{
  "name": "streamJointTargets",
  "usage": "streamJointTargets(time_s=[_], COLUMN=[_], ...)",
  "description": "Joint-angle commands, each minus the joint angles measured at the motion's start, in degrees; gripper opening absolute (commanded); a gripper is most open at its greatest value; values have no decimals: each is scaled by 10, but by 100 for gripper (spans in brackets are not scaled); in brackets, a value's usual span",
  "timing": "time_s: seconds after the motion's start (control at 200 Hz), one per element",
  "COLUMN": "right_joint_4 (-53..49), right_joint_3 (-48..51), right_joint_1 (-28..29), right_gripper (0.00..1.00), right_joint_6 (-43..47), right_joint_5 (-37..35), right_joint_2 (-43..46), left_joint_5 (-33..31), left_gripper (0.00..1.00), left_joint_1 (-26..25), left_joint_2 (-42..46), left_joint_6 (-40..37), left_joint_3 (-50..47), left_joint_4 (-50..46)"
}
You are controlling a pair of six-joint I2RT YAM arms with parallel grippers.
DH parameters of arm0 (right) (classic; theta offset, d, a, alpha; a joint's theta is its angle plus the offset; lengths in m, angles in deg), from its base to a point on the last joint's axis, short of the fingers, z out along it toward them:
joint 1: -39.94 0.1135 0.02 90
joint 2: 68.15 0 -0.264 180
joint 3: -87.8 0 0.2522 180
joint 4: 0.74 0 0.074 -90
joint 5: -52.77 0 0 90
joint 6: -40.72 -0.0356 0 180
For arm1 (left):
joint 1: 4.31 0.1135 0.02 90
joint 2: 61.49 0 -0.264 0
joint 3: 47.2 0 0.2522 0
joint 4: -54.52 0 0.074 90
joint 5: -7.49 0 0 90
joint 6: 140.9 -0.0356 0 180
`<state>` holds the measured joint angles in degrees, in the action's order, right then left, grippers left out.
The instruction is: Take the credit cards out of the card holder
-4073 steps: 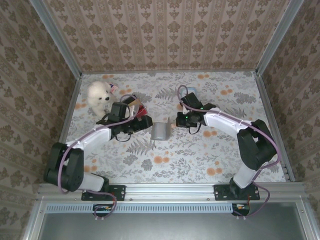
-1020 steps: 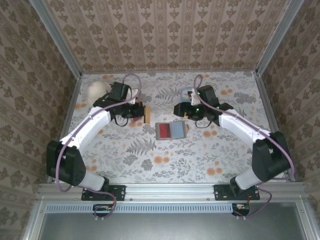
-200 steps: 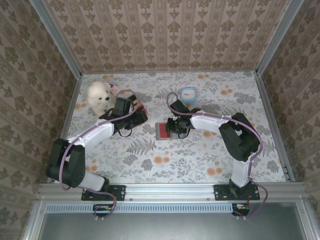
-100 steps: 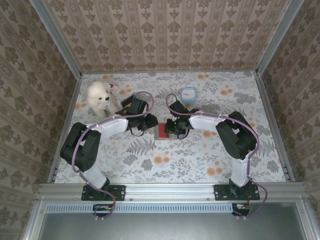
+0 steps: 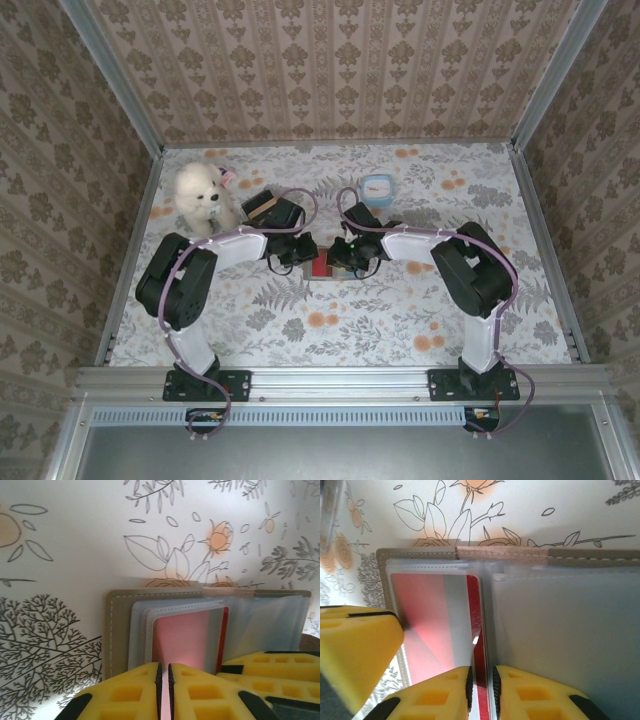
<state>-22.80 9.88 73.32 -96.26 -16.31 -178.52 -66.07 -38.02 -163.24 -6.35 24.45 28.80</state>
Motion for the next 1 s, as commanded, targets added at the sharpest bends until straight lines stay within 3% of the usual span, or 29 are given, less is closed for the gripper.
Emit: streamJointTargets(time_s=[0.0, 0.48, 0.995], right_joint_4=[35, 44, 37], right_joint_3=[20, 27, 17], right_joint_1=[-9, -15, -15], right_gripper=[23, 20, 21], right_joint_6=[-30, -11, -1], right_joint_5=[52, 70, 86], right_joint_2=[0, -4, -20], left_joint_5=[-21, -20, 10], left_gripper=[14, 14, 15], left_joint_1=[0, 22, 23], left_joint_2=[-4, 32, -1], left_joint_6=[-15, -50, -46], left_joint_3=[7, 11, 7], left_joint_4=[-28, -53, -42])
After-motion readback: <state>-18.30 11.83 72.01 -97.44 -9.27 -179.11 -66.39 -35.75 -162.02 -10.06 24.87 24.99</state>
